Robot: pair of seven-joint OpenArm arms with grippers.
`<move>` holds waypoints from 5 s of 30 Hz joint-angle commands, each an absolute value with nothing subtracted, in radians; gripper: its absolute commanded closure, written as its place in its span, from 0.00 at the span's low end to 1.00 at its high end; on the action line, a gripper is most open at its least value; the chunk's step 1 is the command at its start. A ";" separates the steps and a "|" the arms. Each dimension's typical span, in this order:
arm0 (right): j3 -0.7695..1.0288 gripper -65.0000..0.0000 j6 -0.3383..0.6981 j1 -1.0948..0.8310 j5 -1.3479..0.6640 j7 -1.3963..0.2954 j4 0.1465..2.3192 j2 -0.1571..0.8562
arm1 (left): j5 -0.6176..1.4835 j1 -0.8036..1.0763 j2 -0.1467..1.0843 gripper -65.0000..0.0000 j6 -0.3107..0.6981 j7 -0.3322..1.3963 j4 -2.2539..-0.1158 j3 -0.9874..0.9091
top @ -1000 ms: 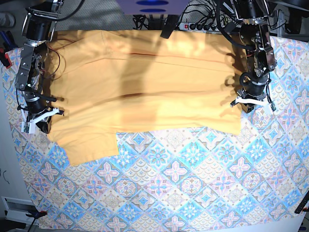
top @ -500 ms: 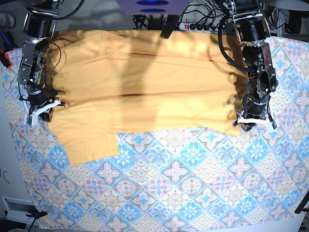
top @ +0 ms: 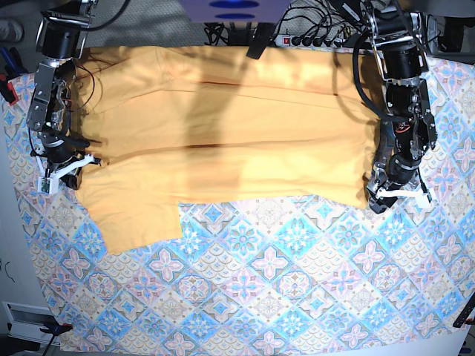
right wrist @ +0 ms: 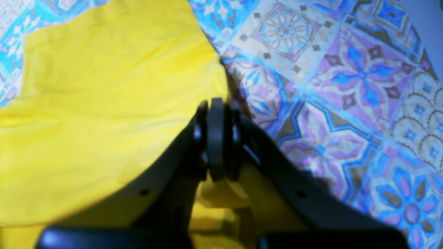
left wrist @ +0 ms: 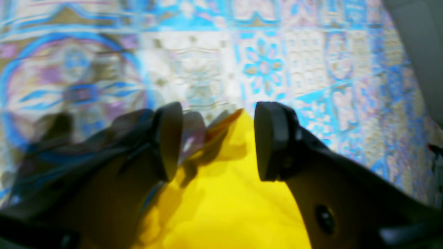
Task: Fold the T-shirt properly
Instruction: 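Regrasp the folded side edges with both grippers, then lift the folded shirt with both grippers and pull it toward the collar edge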
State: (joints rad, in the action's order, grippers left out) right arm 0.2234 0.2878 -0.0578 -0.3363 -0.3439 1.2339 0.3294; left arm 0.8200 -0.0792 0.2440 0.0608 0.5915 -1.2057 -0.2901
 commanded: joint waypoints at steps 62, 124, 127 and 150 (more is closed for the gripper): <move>0.232 1.00 0.289 -0.054 -0.341 -0.318 1.262 0.346 | 0.828 -0.130 0.206 0.49 0.076 0.498 -1.046 -0.139; 0.328 1.00 0.289 -0.217 -0.430 -0.295 1.377 0.351 | 0.825 0.314 0.262 1.00 0.076 0.496 -1.675 -0.245; 0.328 1.00 0.289 -0.243 -0.432 -0.295 1.376 0.352 | 0.825 0.331 0.262 1.00 0.076 0.496 -1.675 -0.246; 0.325 1.00 0.289 -0.320 -0.427 -0.298 1.366 0.348 | 0.823 0.438 0.311 1.00 0.076 0.498 -1.701 -0.243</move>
State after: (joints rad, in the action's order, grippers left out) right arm 0.3145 0.2958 -0.3244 -0.4236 -0.3264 1.3529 0.3264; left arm 0.8234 0.4362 0.2966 0.0761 0.5274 -1.6806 -0.2333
